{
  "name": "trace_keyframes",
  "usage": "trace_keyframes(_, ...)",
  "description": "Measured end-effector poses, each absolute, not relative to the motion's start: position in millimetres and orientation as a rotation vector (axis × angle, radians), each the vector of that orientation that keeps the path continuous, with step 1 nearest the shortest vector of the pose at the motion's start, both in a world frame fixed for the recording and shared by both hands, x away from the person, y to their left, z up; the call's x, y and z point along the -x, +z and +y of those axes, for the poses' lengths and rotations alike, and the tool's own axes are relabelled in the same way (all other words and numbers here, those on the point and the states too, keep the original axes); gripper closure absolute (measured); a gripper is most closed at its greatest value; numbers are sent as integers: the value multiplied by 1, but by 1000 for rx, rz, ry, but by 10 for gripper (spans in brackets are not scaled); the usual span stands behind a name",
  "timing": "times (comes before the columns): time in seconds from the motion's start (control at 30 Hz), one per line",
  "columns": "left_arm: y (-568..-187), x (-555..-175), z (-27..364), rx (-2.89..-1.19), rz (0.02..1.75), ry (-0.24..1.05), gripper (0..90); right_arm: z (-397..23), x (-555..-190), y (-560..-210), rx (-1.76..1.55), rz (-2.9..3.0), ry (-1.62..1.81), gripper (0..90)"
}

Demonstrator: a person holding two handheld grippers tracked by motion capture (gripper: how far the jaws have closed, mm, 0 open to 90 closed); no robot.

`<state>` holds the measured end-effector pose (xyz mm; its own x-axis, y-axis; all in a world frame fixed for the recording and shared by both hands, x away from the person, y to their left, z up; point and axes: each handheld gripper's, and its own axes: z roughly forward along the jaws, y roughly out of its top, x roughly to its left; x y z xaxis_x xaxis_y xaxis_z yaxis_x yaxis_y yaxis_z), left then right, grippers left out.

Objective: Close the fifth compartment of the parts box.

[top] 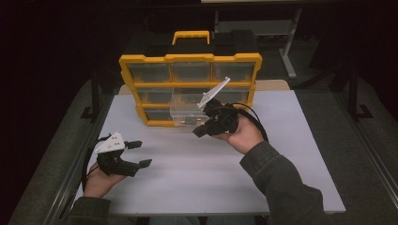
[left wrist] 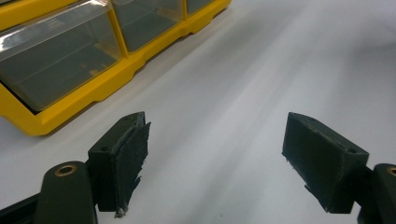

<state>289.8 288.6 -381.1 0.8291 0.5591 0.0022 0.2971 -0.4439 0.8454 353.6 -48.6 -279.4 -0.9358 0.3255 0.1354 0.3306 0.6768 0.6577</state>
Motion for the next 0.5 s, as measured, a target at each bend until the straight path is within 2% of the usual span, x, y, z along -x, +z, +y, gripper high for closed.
trace_keyframes(0.5, -380, -290, 289, -2062, 622, 355, 219, -43, -358, -282, 562, -2891, -1108, 893)
